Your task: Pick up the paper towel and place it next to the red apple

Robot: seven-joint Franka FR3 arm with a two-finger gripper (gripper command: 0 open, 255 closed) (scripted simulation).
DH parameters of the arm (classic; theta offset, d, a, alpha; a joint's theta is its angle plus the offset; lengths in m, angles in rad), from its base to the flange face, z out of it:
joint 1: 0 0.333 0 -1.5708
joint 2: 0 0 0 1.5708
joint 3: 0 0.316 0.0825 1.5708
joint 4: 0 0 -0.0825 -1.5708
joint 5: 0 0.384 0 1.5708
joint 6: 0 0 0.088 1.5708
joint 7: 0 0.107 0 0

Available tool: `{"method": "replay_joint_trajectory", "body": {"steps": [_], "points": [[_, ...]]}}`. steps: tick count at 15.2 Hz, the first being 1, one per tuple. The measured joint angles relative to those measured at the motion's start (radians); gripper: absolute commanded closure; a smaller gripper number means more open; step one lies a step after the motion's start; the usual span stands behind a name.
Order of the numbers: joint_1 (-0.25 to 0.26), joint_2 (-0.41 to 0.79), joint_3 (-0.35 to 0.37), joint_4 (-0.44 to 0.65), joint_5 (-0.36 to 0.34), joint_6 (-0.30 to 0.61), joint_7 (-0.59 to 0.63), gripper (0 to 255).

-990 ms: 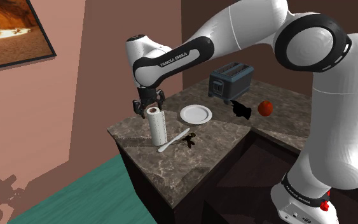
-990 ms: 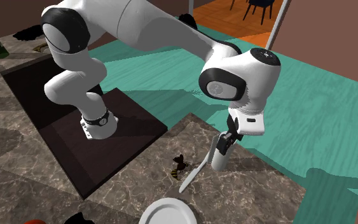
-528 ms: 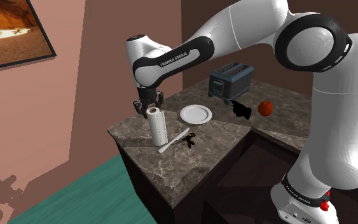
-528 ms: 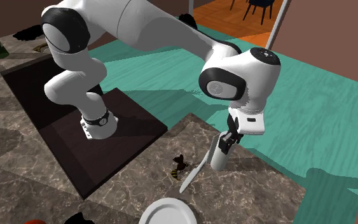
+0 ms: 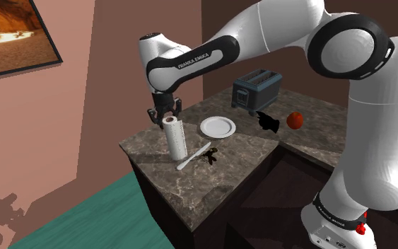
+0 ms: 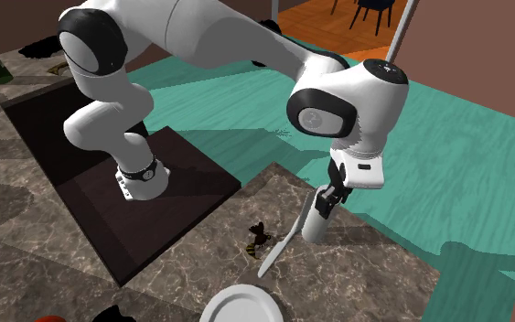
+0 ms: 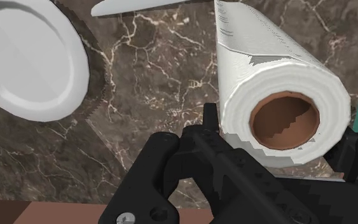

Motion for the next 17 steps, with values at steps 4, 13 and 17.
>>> {"method": "replay_joint_trajectory", "body": {"steps": [4, 13, 17], "points": [[0.000, -0.011, 0.002, 0.034, 0.005, -0.045, -0.005, 255], [0.001, -0.029, 0.004, 0.131, 0.013, -0.158, -0.017, 255], [0.004, -0.033, 0.006, 0.182, 0.015, -0.213, -0.020, 255]]}}
